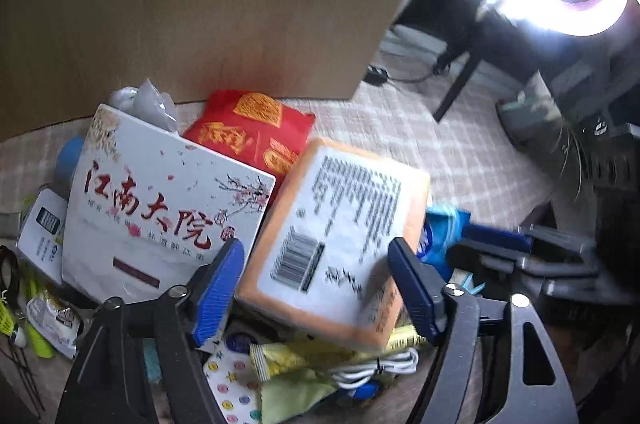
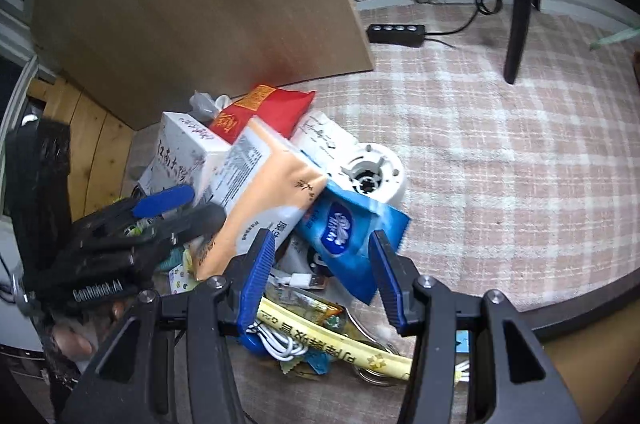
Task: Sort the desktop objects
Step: 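Close the right gripper on the orange-and-white packaged box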
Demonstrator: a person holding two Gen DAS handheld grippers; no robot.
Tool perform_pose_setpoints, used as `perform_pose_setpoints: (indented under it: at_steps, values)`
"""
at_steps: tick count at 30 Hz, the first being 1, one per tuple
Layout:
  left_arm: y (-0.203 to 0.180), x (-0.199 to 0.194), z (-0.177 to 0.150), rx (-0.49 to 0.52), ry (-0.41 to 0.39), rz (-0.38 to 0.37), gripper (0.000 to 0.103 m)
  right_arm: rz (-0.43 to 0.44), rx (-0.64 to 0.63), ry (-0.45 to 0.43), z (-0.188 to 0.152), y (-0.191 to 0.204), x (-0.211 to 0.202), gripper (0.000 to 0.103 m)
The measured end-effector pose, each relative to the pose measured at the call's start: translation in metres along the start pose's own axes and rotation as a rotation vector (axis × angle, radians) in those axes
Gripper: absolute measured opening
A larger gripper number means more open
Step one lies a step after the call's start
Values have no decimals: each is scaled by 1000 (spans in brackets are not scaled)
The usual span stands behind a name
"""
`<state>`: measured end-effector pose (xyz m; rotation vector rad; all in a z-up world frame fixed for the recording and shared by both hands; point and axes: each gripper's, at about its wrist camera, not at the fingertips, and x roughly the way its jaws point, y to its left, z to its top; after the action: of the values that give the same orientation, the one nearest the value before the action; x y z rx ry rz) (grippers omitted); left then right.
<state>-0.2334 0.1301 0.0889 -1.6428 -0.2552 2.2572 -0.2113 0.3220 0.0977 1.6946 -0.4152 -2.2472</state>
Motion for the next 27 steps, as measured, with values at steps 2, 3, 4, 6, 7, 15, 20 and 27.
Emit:
perform_pose_setpoints:
  at_steps: [2,3,4,6,7,15,20,27]
  values:
    - [4,1,5,6,-13,29,76,-5,-4,1,2,4,4,49]
    - [5,1,6,7,-15,32,77,-6,-1,-1,4,4,5,49]
    - [6,4,9,10,-10,24,78,-9,6,-6,6,4,7,49]
    - [7,6,9,18,-4,13,81,-11,20,-10,8,2,9,49]
    - [5,6,8,33,-6,14,81,-4,36,-8,9,-1,9,49]
    - [-14,24,-22,145,62,-14,90,54,95,16,10,-11,7,49]
    - [-9,22,-17,90,61,-56,91,63,83,45,10,-5,17,49]
    - [-17,22,-21,115,56,-61,91,62,85,59,19,-3,26,51]
